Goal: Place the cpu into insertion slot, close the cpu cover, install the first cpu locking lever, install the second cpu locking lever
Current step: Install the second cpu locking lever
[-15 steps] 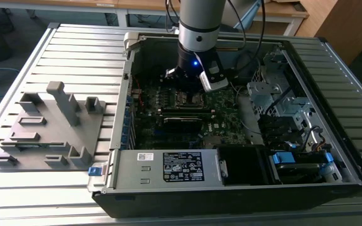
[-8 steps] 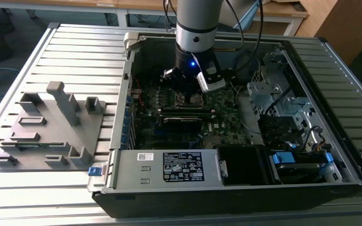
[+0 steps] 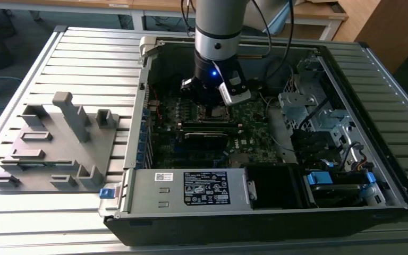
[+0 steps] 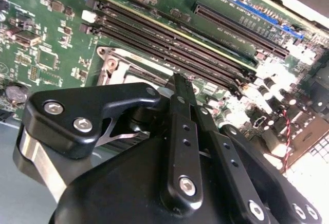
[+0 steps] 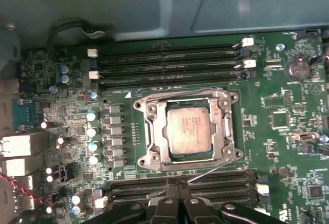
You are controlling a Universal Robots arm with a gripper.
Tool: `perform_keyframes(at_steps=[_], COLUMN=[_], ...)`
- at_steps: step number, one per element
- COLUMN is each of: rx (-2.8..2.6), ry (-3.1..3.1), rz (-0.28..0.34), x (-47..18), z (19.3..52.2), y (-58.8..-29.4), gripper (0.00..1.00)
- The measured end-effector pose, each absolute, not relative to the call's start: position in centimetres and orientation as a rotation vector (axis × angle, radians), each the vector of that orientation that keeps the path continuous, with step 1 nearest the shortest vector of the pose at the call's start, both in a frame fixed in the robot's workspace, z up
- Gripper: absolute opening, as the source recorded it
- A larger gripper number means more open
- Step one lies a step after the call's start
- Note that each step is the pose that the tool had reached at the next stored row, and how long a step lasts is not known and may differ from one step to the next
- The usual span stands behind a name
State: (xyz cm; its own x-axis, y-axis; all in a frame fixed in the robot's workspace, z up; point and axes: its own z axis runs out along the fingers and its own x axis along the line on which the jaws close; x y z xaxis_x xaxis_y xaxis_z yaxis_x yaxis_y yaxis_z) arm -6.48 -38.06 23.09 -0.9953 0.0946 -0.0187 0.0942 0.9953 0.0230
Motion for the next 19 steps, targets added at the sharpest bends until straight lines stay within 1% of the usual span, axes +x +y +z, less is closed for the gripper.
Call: perform_keyframes(at_steps=[19], rx=[0.137], ry=[3.119], rz=[0.035], x=[-6.73], z=[22.17], y=[-38.06], gripper=[0.10])
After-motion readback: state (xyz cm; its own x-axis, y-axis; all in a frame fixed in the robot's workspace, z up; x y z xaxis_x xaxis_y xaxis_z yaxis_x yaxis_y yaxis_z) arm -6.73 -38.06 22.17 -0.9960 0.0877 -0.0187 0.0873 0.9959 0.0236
